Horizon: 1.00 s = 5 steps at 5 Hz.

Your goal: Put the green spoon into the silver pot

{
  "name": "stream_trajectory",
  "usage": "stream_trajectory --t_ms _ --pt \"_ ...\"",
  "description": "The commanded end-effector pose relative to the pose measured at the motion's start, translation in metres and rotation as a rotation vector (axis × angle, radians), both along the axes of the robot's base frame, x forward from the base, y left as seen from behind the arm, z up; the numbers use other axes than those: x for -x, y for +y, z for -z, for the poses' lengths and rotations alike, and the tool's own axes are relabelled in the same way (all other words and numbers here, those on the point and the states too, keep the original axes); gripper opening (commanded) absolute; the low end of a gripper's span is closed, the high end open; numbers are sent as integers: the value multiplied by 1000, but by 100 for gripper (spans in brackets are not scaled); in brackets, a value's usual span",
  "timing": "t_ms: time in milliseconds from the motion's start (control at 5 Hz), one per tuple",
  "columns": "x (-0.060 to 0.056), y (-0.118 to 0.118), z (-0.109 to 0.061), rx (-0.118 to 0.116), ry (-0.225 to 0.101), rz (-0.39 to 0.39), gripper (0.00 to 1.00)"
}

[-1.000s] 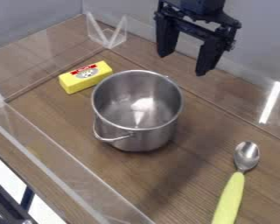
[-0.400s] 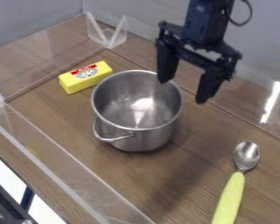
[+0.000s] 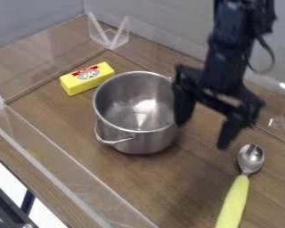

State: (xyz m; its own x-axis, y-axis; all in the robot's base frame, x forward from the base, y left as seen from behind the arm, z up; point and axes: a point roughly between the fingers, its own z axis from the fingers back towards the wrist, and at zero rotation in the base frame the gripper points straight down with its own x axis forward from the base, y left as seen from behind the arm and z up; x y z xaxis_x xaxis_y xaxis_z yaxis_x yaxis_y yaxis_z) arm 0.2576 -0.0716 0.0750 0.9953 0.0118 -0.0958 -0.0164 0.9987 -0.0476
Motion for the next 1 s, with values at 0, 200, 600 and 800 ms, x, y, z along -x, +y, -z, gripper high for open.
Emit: stream_trajectory --t_ms 0,200,600,800 --pt "1 -23 8 39 -80 -44 100" --pt "5 -41 23 56 -104 -40 100" --pt "1 -40 37 80 -126 -29 100" --pt "-2 -38 40 81 -134 -27 0"
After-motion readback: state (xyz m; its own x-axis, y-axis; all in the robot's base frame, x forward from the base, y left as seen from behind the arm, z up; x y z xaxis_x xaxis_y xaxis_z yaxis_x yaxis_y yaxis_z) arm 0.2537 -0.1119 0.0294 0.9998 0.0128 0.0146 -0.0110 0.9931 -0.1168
